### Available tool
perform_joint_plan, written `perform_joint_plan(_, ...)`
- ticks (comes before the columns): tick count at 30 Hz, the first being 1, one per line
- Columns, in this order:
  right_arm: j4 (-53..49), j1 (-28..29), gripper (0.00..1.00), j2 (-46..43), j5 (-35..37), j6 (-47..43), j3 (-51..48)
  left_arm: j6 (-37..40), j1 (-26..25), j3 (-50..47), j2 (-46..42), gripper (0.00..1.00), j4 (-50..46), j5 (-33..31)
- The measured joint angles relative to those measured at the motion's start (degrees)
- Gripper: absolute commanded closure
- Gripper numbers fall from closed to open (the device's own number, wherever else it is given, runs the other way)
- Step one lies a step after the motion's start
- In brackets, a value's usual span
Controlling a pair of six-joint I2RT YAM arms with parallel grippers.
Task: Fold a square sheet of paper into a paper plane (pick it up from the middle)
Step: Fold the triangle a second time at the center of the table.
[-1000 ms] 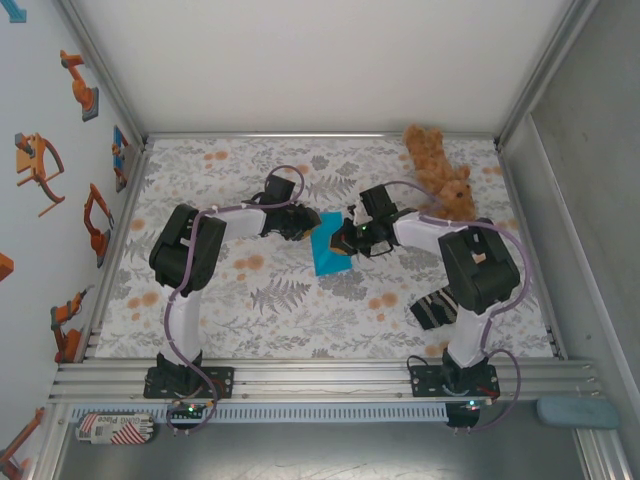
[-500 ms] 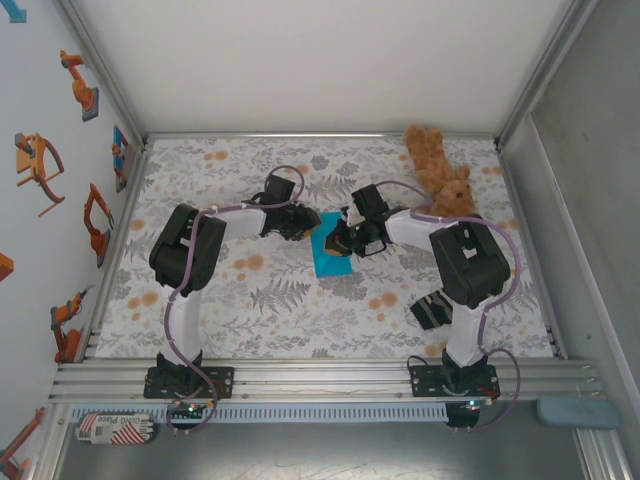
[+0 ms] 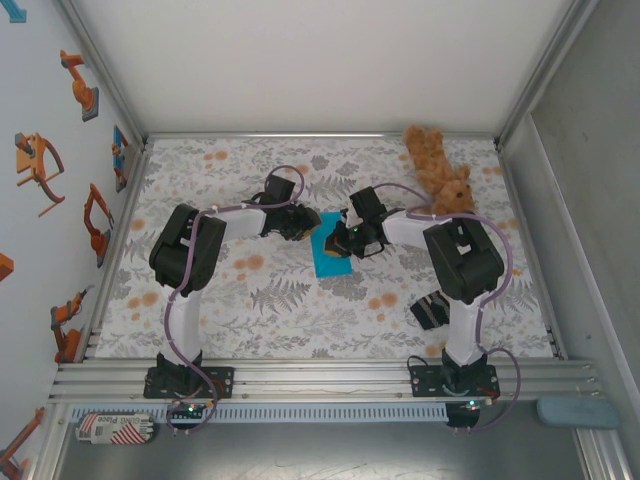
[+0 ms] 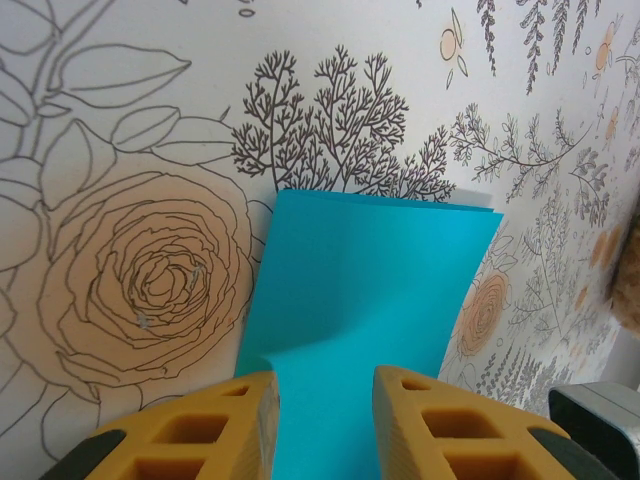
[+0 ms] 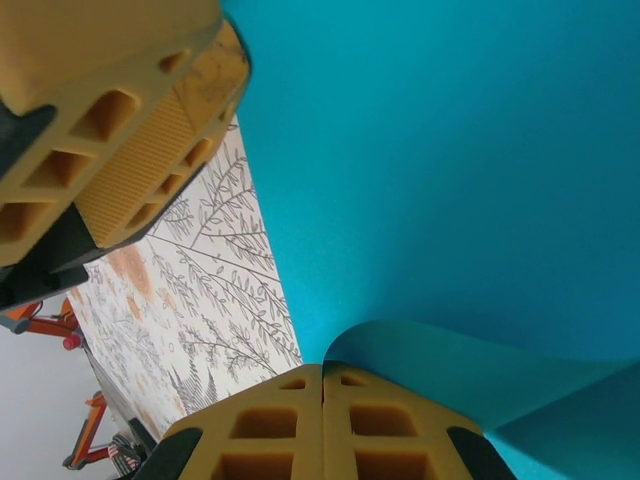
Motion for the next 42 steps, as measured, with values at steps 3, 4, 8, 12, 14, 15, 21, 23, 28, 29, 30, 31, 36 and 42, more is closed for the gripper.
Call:
perform_joint_plan(3,0.6,0.2,1.0,0.1,0.4,0.3,0.1,0.0,0.0,0.0,0.0,0.69,0.0,0.0)
perform_joint_plan(4,0.8,0.3,1.0,0.2,0.4,0.4,0.3,0.0,0.0,0.0,0.0,0.69,0.0,0.0)
perform_joint_plan(8,1.4,0.4,1.0,0.7,0.4,0.8,0.7,0.0,0.0,0.0,0.0,0.69,0.0,0.0)
perform_joint_plan(12,1.4,0.5,1.0,1.1,0.4,0.8,0.7,0.0,0.0,0.0,0.0,0.69,0.0,0.0)
perform_joint_plan(14,1.3,0.5,1.0,1.2,0.4,1.0,0.7,0.0,0.0,0.0,0.0,0.69,0.0,0.0)
perform_joint_plan(15,1.3,0.6,1.0,1.2,0.4,1.0,0.7,0.0,0.0,0.0,0.0,0.69,0.0,0.0)
perform_joint_plan(21,1.3,0.7,1.0,1.6,0.4,1.0,1.1,0.0,0.0,0.0,0.0,0.69,0.0,0.0)
perform_joint_plan(23,1.3,0.7,1.0,1.8,0.4,1.0,1.3,0.0,0.0,0.0,0.0,0.69,0.0,0.0)
perform_joint_plan(28,1.3,0.8,1.0,1.8,0.5,1.0,1.3,0.0,0.0,0.0,0.0,0.69,0.0,0.0)
perform_joint_plan(29,1.3,0.8,1.0,1.9,0.6,1.1,1.3,0.0,0.0,0.0,0.0,0.69,0.0,0.0)
perform_joint_plan(30,1.3,0.8,1.0,1.9,0.6,1.1,1.3,0.0,0.0,0.0,0.0,0.69,0.0,0.0)
perform_joint_plan(31,1.2,0.8,1.0,1.9,0.6,1.2,1.3,0.0,0.0,0.0,0.0,0.69,0.0,0.0)
perform_joint_plan(36,1.0,0.8,1.0,1.9,0.7,1.2,1.3,0.0,0.0,0.0,0.0,0.69,0.0,0.0)
perform_joint_plan(42,0.9,0.8,1.0,2.1,1.5,1.3,1.3,0.0,0.0,0.0,0.0,0.69,0.0,0.0)
